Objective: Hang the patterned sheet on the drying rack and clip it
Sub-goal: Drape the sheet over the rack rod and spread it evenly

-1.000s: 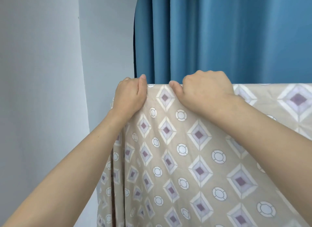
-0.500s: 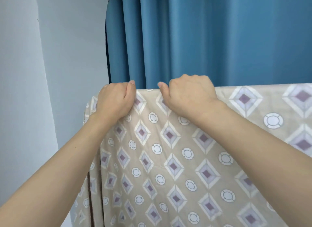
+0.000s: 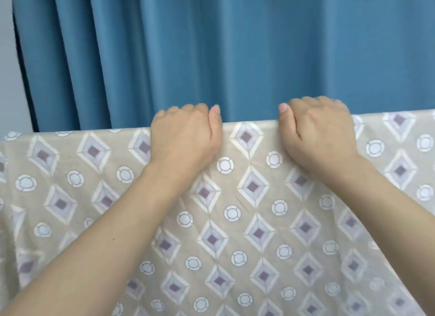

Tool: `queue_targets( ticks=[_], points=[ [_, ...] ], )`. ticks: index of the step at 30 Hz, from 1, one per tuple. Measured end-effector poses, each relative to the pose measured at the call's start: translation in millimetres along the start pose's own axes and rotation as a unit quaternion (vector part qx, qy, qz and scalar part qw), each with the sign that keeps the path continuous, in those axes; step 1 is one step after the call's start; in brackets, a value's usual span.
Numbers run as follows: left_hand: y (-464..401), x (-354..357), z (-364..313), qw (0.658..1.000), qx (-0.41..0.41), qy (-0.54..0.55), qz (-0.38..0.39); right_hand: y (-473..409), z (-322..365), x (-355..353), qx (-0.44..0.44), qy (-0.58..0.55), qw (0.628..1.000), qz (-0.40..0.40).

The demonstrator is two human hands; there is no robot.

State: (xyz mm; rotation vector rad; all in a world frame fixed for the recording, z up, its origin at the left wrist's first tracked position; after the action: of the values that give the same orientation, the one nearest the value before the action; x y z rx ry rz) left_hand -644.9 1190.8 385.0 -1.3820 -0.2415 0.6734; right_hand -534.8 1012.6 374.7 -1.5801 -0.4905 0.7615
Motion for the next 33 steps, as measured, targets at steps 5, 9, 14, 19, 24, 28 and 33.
queue_targets(
  ticks=[5, 9, 14, 19, 24, 28, 33],
  points=[
    [-14, -2, -54, 1.0, 0.017, 0.003, 0.007, 8, -55, -9, 0.034, 0.015, 0.999, -0.008],
    [-25, -6, -94, 0.996, 0.023, 0.032, 0.076, 15, -95, -23, 0.055, 0.038, 0.998, 0.017],
    [-36, -9, -118, 0.99, 0.026, 0.061, 0.124, 12, -123, -40, 0.072, 0.027, 0.994, 0.071],
    [-42, -18, -164, 0.992, 0.045, 0.079, 0.093, 14, -173, -50, 0.069, 0.019, 0.996, 0.051],
    [-52, -23, -241, 0.988, 0.097, 0.1, 0.064, 22, -245, -67, 0.087, 0.015, 0.995, 0.045],
    [-58, -26, -305, 0.981, 0.13, 0.128, 0.071, 34, -297, -82, 0.12, 0.02, 0.992, 0.045],
    [-67, -27, -374, 0.971, 0.171, 0.139, 0.093, 63, -350, -107, 0.172, 0.011, 0.984, 0.05]
  ],
)
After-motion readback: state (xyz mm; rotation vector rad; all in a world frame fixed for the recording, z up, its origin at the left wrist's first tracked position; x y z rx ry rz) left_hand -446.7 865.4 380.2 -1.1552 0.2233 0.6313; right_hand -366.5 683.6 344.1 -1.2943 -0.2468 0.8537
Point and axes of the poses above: each hand's wrist, its own y-axis away from the middle knuckle, its own x-axis out of the palm, z = x × y, the point moved 1 cm from there along -y, towards the middle knuckle, and after that the axes turned 11 degrees about -y, right-handed, at the moved point
